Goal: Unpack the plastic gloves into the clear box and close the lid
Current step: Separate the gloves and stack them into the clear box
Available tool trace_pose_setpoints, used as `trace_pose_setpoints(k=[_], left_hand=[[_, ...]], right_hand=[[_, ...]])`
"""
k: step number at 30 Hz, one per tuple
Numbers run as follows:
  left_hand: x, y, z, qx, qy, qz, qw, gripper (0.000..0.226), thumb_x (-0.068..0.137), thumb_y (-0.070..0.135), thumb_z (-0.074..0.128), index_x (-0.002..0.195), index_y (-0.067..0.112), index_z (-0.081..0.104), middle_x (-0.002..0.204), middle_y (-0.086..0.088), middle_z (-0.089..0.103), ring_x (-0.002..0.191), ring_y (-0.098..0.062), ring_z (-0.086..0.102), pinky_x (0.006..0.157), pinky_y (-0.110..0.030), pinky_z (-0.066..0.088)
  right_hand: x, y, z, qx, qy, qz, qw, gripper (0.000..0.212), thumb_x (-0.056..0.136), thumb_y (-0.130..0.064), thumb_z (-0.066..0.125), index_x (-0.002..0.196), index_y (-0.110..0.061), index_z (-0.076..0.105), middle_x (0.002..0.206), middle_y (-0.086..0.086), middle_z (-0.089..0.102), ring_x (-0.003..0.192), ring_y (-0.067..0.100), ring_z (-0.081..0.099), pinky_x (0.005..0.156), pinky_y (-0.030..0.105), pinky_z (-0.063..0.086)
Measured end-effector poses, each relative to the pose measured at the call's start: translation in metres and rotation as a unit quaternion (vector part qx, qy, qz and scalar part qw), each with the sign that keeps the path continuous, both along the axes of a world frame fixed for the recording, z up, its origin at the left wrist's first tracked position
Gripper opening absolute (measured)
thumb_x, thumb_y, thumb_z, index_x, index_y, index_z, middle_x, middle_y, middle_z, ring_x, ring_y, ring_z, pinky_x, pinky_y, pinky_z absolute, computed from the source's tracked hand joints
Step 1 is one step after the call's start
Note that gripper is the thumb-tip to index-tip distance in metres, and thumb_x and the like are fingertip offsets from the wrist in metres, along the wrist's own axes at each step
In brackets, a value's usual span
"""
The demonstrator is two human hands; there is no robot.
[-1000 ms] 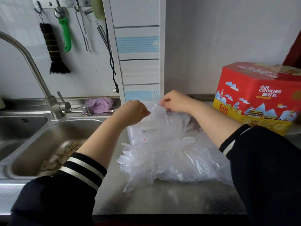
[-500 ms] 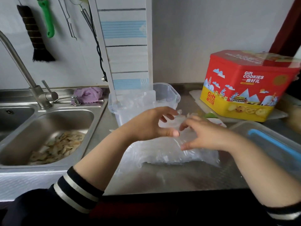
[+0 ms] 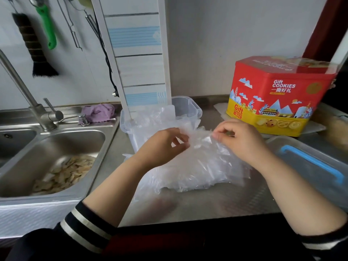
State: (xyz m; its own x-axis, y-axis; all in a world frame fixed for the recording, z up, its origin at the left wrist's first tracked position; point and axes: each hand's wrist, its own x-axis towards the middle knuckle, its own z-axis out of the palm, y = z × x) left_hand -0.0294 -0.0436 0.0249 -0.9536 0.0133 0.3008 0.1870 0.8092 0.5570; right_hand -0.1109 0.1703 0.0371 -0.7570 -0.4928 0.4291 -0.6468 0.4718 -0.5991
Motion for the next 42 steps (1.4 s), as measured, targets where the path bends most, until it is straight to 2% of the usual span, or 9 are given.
trace_pose_setpoints(k=[6, 12, 18, 22, 27, 31, 35, 39, 42], left_hand=[[0.000, -0.002, 0.015, 0.127, 0.035, 0.034, 0.991, 0.015, 0.092, 0.035, 0.061, 0.082, 0.023, 0.064, 0.078, 0.009, 0.067, 0.072, -0.009, 0.065, 0.072, -0.027, 0.054], [0.005, -0.012, 0.036, 0.230, 0.151, 0.056, 0.960, 0.009, 0.084, 0.020, 0.073, 0.079, 0.015, 0.067, 0.076, 0.004, 0.070, 0.073, -0.011, 0.065, 0.073, -0.024, 0.053], [0.011, -0.054, 0.042, 0.160, 0.219, 0.161, 0.949, 0.021, 0.087, 0.019, 0.070, 0.075, 0.034, 0.062, 0.074, 0.025, 0.066, 0.071, 0.003, 0.059, 0.072, -0.012, 0.046], [0.007, -0.087, 0.024, 0.123, 0.205, 0.235, 0.942, 0.003, 0.094, 0.027, 0.060, 0.094, 0.025, 0.062, 0.089, 0.016, 0.066, 0.082, -0.004, 0.061, 0.079, -0.027, 0.049], [0.003, -0.096, -0.007, 0.094, 0.123, 0.256, 0.954, 0.035, 0.102, 0.032, 0.040, 0.131, 0.014, 0.046, 0.123, 0.000, 0.061, 0.112, -0.014, 0.056, 0.084, -0.025, 0.036], [0.005, -0.094, -0.016, 0.070, 0.131, 0.261, 0.954, 0.037, 0.100, 0.013, 0.034, 0.136, 0.014, 0.043, 0.134, -0.002, 0.055, 0.119, -0.019, 0.053, 0.088, -0.021, 0.034], [0.006, -0.092, -0.010, 0.053, 0.127, 0.252, 0.958, 0.043, 0.097, 0.004, 0.033, 0.136, 0.017, 0.045, 0.140, -0.002, 0.050, 0.123, -0.017, 0.049, 0.092, -0.021, 0.035], [0.005, -0.093, -0.011, 0.053, 0.134, 0.244, 0.959, 0.039, 0.096, 0.000, 0.033, 0.125, 0.012, 0.056, 0.141, -0.004, 0.050, 0.135, -0.015, 0.040, 0.099, -0.016, 0.029], [0.006, -0.092, -0.009, 0.050, 0.126, 0.247, 0.959, 0.038, 0.096, 0.001, 0.033, 0.122, 0.013, 0.058, 0.135, -0.002, 0.055, 0.130, -0.015, 0.044, 0.092, -0.016, 0.031]], right_hand=[[-0.003, 0.002, 0.027, -0.082, 0.043, -0.018, 0.996, 0.006, 0.088, -0.019, 0.067, 0.087, -0.015, 0.072, 0.087, -0.004, 0.065, 0.073, -0.001, 0.055, 0.066, 0.005, 0.038], [-0.012, -0.015, 0.039, -0.113, 0.258, -0.006, 0.960, 0.010, 0.086, -0.014, 0.068, 0.090, -0.008, 0.075, 0.092, 0.003, 0.065, 0.087, 0.019, 0.057, 0.078, 0.027, 0.044], [-0.040, -0.065, 0.041, -0.070, 0.391, 0.000, 0.918, 0.014, 0.085, -0.024, 0.068, 0.087, -0.014, 0.077, 0.088, 0.008, 0.060, 0.080, 0.028, 0.053, 0.068, 0.035, 0.044], [-0.050, -0.109, 0.042, 0.006, 0.300, 0.054, 0.952, 0.009, 0.084, -0.025, 0.070, 0.086, -0.018, 0.076, 0.087, 0.007, 0.054, 0.076, 0.021, 0.055, 0.060, 0.026, 0.037], [-0.065, -0.154, 0.042, 0.198, 0.105, 0.108, 0.969, 0.012, 0.087, -0.033, 0.066, 0.094, -0.027, 0.074, 0.081, -0.014, 0.055, 0.088, 0.010, 0.058, 0.076, 0.025, 0.042], [-0.071, -0.177, 0.032, 0.296, 0.017, 0.132, 0.946, 0.009, 0.086, -0.028, 0.068, 0.091, -0.024, 0.074, 0.082, -0.012, 0.067, 0.067, 0.002, 0.056, 0.058, 0.011, 0.040], [-0.078, -0.188, 0.024, 0.349, -0.042, 0.159, 0.923, 0.013, 0.088, -0.018, 0.064, 0.096, -0.017, 0.074, 0.098, -0.002, 0.072, 0.082, 0.012, 0.063, 0.071, 0.022, 0.048], [-0.083, -0.190, 0.019, 0.422, -0.062, 0.160, 0.890, 0.019, 0.086, -0.012, 0.061, 0.099, -0.015, 0.075, 0.098, 0.002, 0.073, 0.083, 0.019, 0.066, 0.067, 0.024, 0.050], [-0.085, -0.185, 0.023, 0.375, -0.040, 0.153, 0.914, 0.015, 0.087, -0.017, 0.063, 0.097, -0.017, 0.075, 0.097, -0.003, 0.073, 0.081, 0.012, 0.063, 0.072, 0.023, 0.048]])
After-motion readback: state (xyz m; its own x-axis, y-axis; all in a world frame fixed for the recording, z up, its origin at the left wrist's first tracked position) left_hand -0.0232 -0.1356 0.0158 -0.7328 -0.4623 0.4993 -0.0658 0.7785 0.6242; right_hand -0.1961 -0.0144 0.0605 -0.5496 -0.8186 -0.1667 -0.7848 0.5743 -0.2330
